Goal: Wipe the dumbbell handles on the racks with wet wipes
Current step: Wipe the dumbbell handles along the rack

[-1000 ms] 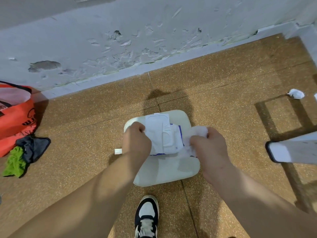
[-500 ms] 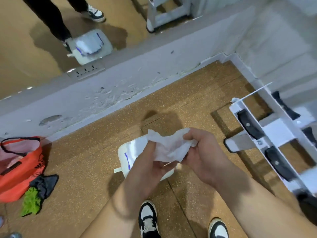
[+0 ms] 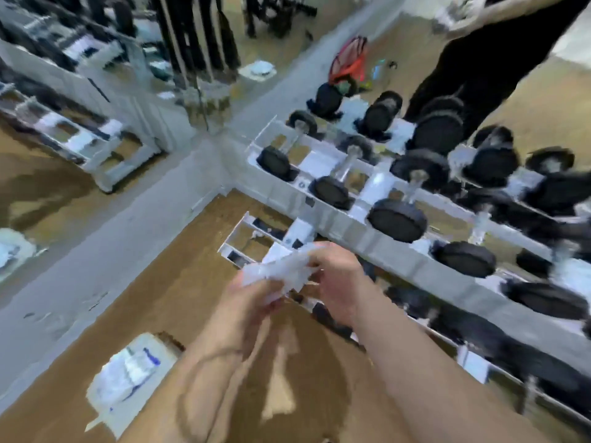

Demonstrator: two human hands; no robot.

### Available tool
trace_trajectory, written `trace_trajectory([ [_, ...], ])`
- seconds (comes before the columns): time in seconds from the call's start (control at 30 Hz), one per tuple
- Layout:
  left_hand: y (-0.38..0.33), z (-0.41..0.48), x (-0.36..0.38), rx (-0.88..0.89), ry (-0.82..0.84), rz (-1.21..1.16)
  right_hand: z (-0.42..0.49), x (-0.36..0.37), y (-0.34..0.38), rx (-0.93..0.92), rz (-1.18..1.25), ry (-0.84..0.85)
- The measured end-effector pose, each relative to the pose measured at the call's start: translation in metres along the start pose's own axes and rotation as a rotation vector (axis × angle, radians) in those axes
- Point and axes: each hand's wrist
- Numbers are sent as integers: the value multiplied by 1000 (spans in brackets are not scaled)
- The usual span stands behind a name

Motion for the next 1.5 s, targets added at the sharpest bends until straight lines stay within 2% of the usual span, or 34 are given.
trace_trajectory([
  [0.17,6,22,125,-104,-31,-20,-38,-137,41,15,144,-153],
  [0.3,3,52,197,-149,32,13,-42,-208,66,36,218,-253],
  [0.47,-7,98,253,-136,148,49,-35,-257,89,36,355,-218],
  [0.6,-6,146,291,-172,218,52,-13,-290,109,-66,443,-191],
  [0.73,-7,183,334,-327,318,150,25,-312,138,-82,535,-304],
  [0.87,2,206,379,-348,371,263,36,-361,146,-68,547,-430],
  [1.0,36,213,432,-427,443,296,17,-435,129,-9,500,-574],
  [1.13,68,214,490,-426,393,288,-3,-516,121,3,546,-609],
  [1.3,124,204,560,-416,121,245,-9,-606,99,42,439,-634],
  [1.37,140,198,579,-409,80,260,-8,-630,91,28,269,-683],
  [1.43,150,193,590,-389,53,324,-4,-642,84,3,56,-626],
  [1.5,151,187,598,-355,23,383,2,-646,75,28,-106,-499],
])
Point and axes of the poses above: each hand's wrist, its own z-axis towards the middle knuckle, its own x-axis out of the palm, y = z × x, and after that the axes turned 2 degrees about z, right-handed
